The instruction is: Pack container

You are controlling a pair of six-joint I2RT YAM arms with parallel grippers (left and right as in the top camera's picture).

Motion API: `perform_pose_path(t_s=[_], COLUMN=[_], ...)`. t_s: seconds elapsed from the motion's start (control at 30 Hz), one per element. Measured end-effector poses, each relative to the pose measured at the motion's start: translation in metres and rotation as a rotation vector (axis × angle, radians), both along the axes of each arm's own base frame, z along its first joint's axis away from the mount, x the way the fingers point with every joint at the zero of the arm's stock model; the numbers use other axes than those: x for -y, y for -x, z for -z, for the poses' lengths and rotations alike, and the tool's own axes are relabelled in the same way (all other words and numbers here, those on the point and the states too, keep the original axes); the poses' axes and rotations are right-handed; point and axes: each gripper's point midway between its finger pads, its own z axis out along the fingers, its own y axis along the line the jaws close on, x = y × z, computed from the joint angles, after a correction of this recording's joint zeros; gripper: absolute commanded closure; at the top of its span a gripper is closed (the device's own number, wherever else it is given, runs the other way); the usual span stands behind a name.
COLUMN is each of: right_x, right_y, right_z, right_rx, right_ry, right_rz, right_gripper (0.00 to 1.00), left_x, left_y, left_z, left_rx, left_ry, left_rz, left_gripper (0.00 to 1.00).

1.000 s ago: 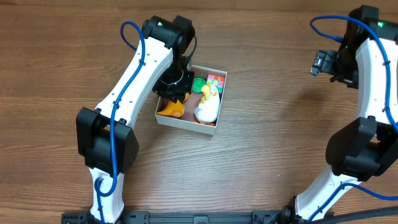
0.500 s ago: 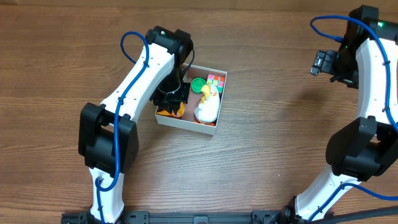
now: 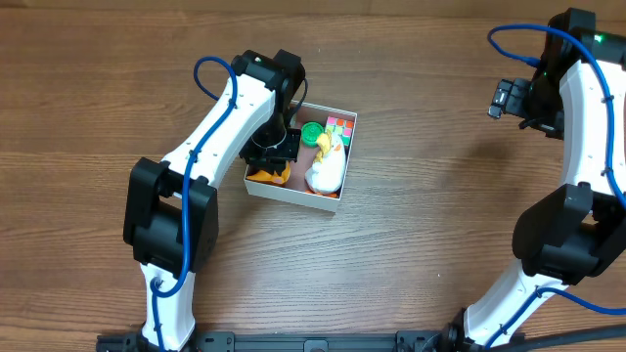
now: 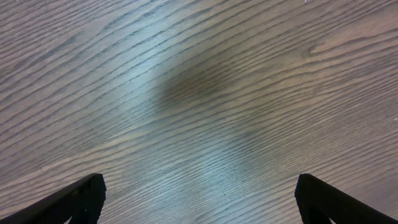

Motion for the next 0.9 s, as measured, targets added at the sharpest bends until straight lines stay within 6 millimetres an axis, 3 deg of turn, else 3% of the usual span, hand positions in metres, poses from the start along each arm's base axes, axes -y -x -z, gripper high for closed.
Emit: perform_pose_path(t_s=[0.9], right_x=[0.0000], right_y=[0.0001], right_z=[0.0000], right_rx=[0.000], right_ry=[0.000], right_rz=[0.000], right_gripper=[0.00], left_x=[-0.0063], left_y=[-0.0088], left_z=[0.0056], left_rx=[0.043], left_ry=[-0.042], left_rz=[-0.002], left_gripper=[0.87])
